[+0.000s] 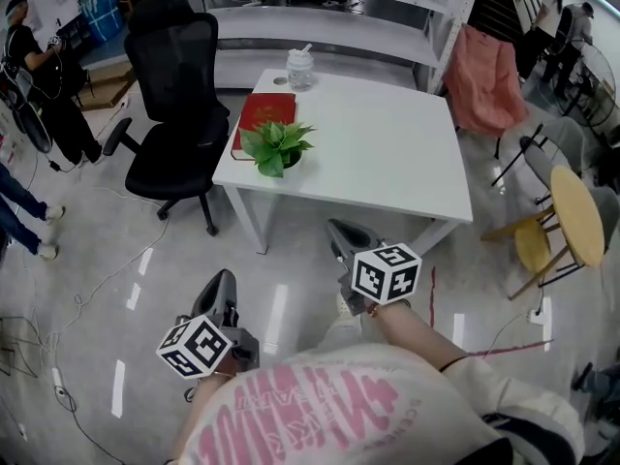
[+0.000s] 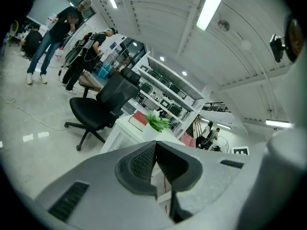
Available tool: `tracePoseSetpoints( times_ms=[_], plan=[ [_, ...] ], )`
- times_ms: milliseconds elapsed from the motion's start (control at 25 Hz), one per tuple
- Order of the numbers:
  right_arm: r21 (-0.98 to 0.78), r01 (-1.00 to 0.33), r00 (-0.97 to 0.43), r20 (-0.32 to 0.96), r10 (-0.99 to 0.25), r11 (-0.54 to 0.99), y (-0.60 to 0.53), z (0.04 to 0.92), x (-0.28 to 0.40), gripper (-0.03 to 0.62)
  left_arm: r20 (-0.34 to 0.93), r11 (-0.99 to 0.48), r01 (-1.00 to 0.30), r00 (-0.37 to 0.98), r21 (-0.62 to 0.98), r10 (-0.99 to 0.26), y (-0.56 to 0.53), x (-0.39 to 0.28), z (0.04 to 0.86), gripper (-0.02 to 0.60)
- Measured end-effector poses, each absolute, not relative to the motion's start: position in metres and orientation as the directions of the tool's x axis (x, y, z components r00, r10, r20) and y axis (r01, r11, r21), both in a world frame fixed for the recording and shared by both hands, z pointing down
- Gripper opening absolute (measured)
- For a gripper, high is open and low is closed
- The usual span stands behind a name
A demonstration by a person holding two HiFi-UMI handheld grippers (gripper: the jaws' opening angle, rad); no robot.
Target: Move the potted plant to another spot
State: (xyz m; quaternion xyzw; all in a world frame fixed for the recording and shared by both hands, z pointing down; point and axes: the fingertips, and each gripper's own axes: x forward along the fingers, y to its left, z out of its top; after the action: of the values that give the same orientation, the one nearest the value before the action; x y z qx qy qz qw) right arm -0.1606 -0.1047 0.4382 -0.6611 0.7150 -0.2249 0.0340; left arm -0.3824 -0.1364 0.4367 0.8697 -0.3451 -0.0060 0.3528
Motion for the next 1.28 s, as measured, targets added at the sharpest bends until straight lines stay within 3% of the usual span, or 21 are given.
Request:
tracePoseSetpoints(
  times_ms=[440, 1280],
  plan=[
    [-0.306, -0.949, -0.026, 0.326, -0.945, -0.080, -0.093, 0.449, -0.150, 0.006, 0.247, -0.548, -0.591, 0.780, 0.592, -0.575, -0.134, -0.369, 0.440, 0.003],
    [-0.276, -0.956, -0.013, 0.368, -0.930, -0.096, -0.066, 0.461, -0.160, 0.006, 0.253, -0.533, -0.588, 0.781, 0.609, -0.572, -0.113, -0.387, 0.446, 0.003]
  ],
)
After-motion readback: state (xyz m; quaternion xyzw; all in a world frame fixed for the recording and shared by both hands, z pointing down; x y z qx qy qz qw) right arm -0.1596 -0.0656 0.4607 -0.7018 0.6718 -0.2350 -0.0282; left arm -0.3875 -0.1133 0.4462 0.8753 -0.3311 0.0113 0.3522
